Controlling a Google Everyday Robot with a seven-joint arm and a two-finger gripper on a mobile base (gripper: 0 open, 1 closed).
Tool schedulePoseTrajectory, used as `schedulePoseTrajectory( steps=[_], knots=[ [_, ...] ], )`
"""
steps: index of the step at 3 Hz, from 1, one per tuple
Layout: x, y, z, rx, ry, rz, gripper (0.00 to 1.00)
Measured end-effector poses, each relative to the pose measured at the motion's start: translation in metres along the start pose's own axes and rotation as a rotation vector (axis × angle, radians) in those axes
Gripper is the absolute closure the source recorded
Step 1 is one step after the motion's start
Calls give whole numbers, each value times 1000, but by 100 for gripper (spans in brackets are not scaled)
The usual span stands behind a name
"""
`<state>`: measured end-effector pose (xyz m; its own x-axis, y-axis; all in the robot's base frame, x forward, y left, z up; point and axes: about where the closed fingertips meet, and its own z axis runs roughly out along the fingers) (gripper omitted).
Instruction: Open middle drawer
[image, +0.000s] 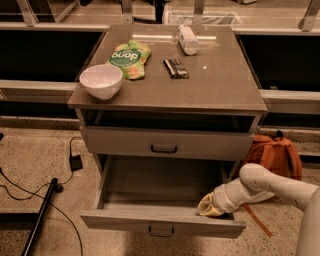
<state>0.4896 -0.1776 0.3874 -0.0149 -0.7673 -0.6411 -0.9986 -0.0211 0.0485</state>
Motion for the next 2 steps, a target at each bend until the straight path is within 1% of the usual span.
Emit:
schedulePoseTrajectory(
  steps=[1,2],
  knots=[
    [-7,17,-3,-38,-37,19,100],
    [-22,44,-11,-79,-83,55,100]
  ],
)
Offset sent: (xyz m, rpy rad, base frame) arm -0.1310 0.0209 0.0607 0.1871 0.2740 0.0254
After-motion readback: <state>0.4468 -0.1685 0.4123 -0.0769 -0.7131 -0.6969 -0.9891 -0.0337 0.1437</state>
